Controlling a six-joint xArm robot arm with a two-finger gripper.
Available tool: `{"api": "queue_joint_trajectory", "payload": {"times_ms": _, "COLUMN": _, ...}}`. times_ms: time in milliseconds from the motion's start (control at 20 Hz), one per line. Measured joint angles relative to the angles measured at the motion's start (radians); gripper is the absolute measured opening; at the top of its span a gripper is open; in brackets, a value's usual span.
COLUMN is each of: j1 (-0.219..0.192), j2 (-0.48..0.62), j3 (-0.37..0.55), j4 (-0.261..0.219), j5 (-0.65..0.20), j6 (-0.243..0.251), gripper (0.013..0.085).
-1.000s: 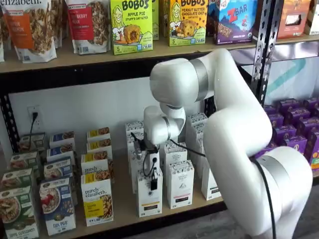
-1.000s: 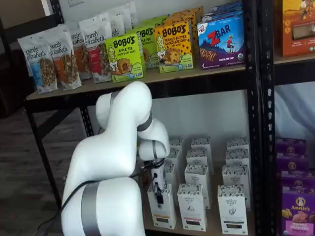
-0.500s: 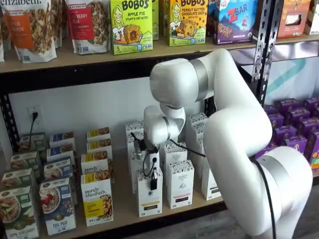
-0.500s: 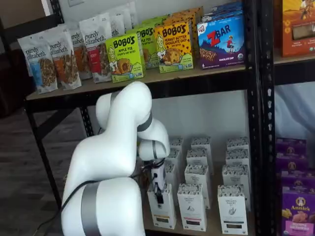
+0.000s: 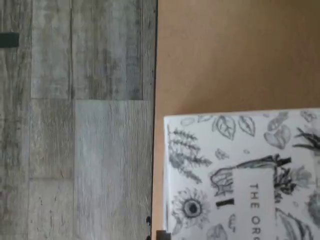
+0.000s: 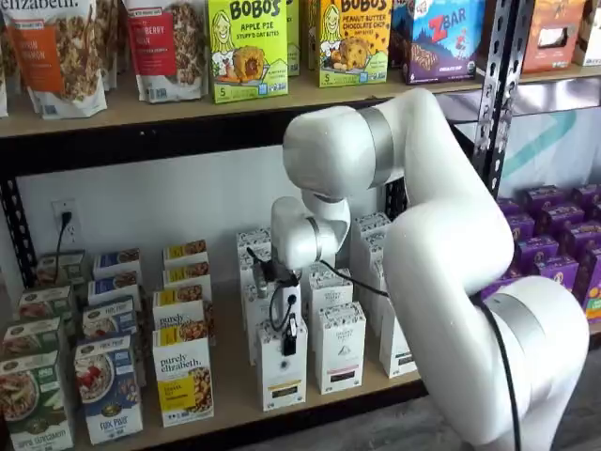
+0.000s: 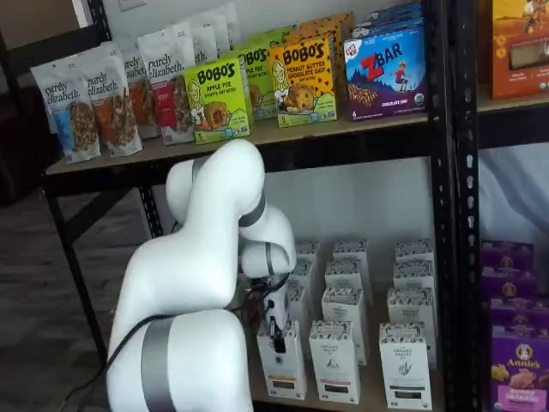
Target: Pick up the white box with a yellow strip in the middle, on the bottom shelf, the fourth box from the left
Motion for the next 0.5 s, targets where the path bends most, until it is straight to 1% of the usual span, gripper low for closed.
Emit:
{"api": "queue_joint_trajectory", "payload": {"times_ms": 250, "j1": -0.001, "j2": -0.017, "j3": 0.020, "j4": 0.000, "j5": -0.007, "j6": -0.001, "gripper": 0.0570}}
{"api": "queue_joint_trajectory", "payload": {"times_ms": 350, "j1": 0.000, "j2": -0.021, "j3": 0.028, "j4": -0.001, "j5": -0.016, "j6": 0.000, "gripper": 0.0490}}
{"api": "queue_joint_trajectory", "payload": {"times_ms": 400, "j1": 0.000, "j2": -0.022, "j3": 0.028, "j4": 0.003, "j5": -0.016, "j6": -0.003, "gripper": 0.0490}}
{"api": "queue_joint_trajectory", "payload": {"times_ms": 450, "j1": 0.000, "j2": -0.024, "j3": 0.029, "j4": 0.006, "j5": -0.015, "j6": -0.005, "gripper": 0.0450}}
{"api": "queue_joint_trajectory", "payload": {"times_ms": 500, "j1": 0.000, "j2": -0.025, "j3": 0.029, "j4": 0.004, "j5": -0.013, "j6": -0.003, "gripper": 0.0450}}
